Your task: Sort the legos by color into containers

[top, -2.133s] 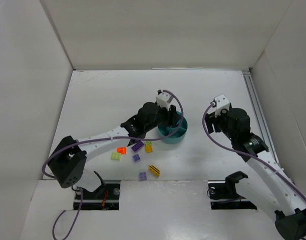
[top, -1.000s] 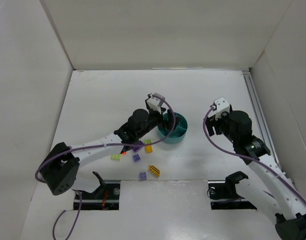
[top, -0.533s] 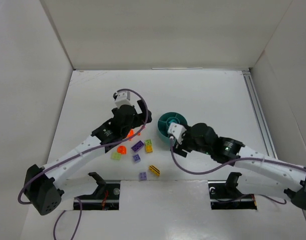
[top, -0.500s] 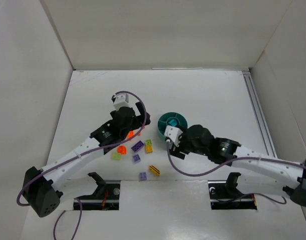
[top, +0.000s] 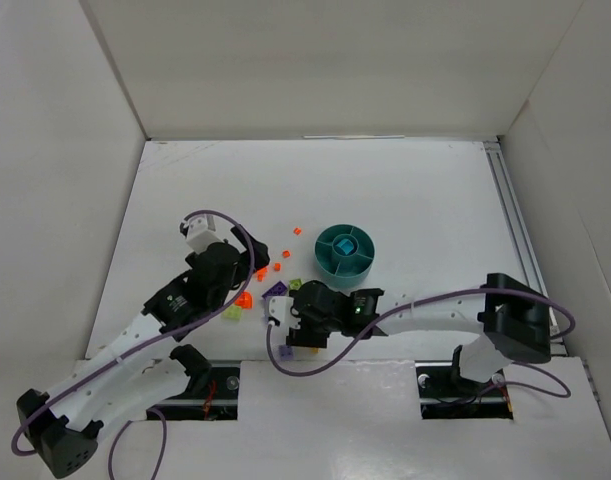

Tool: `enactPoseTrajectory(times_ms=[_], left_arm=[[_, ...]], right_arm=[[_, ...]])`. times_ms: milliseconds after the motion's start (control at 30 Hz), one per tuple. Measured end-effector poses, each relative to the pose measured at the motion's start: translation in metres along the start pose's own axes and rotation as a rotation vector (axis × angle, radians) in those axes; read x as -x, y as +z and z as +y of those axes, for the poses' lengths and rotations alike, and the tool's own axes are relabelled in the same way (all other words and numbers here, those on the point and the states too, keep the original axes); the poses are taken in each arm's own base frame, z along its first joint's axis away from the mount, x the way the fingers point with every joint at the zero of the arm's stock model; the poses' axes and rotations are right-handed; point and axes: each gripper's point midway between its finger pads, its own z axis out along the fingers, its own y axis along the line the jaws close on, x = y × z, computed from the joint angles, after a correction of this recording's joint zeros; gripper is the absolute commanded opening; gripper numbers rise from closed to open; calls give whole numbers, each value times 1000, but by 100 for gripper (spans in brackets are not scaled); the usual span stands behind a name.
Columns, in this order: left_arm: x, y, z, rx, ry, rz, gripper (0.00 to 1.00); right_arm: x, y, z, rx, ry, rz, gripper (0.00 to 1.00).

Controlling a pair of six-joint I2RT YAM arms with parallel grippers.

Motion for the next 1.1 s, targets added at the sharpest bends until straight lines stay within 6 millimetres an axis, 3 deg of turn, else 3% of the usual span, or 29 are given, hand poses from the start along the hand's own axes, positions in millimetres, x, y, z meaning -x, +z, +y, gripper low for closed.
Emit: enactPoseTrajectory(times_ms=[167, 333, 567, 633, 733, 1000, 1100], left_arm=[[-4, 2, 7, 29, -1, 7, 100], [-7, 3, 10, 47, -2, 16, 100], [-7, 3, 11, 49, -4, 15, 100], [-8, 3, 11, 52, -6, 17, 100], [-8, 3, 13, 60, -6, 17, 100], [-9, 3, 16, 71, -11, 19, 100], [-10, 4, 17, 79, -5, 23, 100]], right_arm=[[10, 16, 10, 20, -7, -4, 74], [4, 23, 14, 23, 20, 19, 74], [-1, 24, 16, 16, 74, 33, 53], [-5, 25, 18, 17, 83, 40, 53], [-12, 25, 20, 20, 96, 54, 67], [-19, 29, 22, 17, 111, 77, 59], [-20, 28, 21, 8, 124, 80, 69]])
